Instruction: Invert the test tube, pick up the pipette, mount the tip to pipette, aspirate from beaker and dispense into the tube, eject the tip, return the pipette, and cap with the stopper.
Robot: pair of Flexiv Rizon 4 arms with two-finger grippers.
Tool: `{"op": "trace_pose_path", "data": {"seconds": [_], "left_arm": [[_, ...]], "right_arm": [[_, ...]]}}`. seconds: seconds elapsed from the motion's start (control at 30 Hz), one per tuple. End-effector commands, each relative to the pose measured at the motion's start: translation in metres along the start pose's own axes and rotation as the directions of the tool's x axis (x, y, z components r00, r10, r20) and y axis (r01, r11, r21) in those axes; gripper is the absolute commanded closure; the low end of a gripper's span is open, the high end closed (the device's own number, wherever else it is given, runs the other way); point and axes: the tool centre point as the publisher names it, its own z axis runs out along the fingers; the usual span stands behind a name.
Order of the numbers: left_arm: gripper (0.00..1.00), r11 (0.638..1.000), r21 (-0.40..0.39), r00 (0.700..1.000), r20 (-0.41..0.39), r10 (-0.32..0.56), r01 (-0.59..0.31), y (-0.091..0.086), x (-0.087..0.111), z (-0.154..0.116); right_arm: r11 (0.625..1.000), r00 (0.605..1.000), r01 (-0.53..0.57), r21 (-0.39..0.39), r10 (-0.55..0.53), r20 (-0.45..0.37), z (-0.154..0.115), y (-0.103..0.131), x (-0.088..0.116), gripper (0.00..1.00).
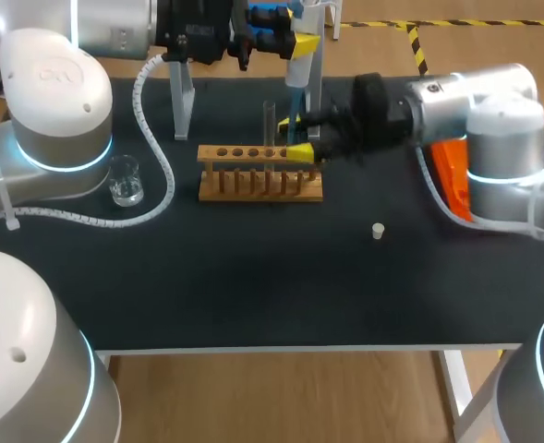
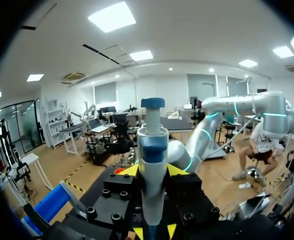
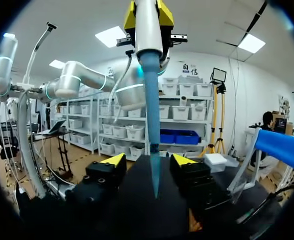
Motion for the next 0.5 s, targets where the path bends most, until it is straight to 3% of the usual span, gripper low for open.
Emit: {"op": "trace_pose_path", "data": {"seconds": [0.03, 0.33, 0.5], "left_arm": [[1.0, 1.0, 0.003, 1.0, 0.001, 0.001, -0.001, 0.001, 0.0, 0.0], [1.0, 1.0, 0.003, 1.0, 0.001, 0.001, -0.001, 0.001, 0.0, 0.0], [1.0, 1.0, 0.003, 1.0, 0.001, 0.001, -0.001, 0.001, 0.0, 0.0]], "right_arm": [[1.0, 1.0, 0.0, 0.015, 0.0, 0.021, -0.019, -0.01, 0.018, 0.0], [0.997, 0.999, -0.023, 0.078, 0.021, 0.034, -0.049, -0.039, 0.046, 0.0], [0.99, 1.0, 0.002, 0.141, -0.005, 0.02, -0.059, -0.044, 0.059, 0.0]]}}
